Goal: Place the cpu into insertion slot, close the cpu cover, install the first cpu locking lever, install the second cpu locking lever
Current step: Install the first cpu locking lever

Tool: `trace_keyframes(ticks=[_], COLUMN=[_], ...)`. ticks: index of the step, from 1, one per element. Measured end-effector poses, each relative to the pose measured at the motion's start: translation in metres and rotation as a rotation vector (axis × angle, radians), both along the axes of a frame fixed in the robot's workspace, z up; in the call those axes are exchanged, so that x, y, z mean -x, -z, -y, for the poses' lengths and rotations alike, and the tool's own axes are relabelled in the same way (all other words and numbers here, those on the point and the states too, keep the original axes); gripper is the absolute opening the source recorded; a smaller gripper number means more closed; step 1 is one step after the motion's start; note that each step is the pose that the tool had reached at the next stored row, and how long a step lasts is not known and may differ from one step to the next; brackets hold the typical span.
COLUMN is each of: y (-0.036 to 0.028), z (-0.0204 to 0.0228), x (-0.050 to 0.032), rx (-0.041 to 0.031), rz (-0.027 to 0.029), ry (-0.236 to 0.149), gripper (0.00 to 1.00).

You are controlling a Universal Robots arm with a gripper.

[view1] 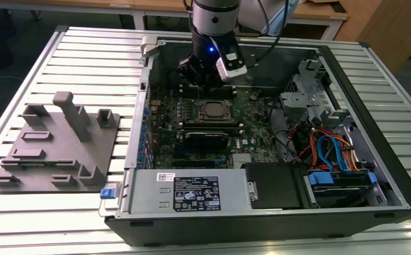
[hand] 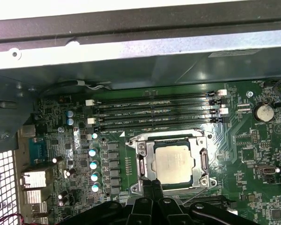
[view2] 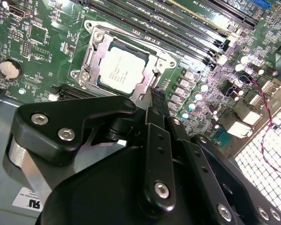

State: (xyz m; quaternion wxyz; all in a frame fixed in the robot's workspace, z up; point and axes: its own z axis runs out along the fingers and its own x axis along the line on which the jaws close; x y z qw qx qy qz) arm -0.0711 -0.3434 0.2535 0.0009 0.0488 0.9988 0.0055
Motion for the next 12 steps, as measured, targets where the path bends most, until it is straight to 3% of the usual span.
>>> trace_keyframes(ticks=[7, 12], y=[0.0, 0.0021], z=[0.0, 0.0], x=[0.0004, 0.0057], rx=[0.0, 0.0002], rz=[0.0, 0.0], ry=[0.0, -0.026], gripper=[0.1, 0.1])
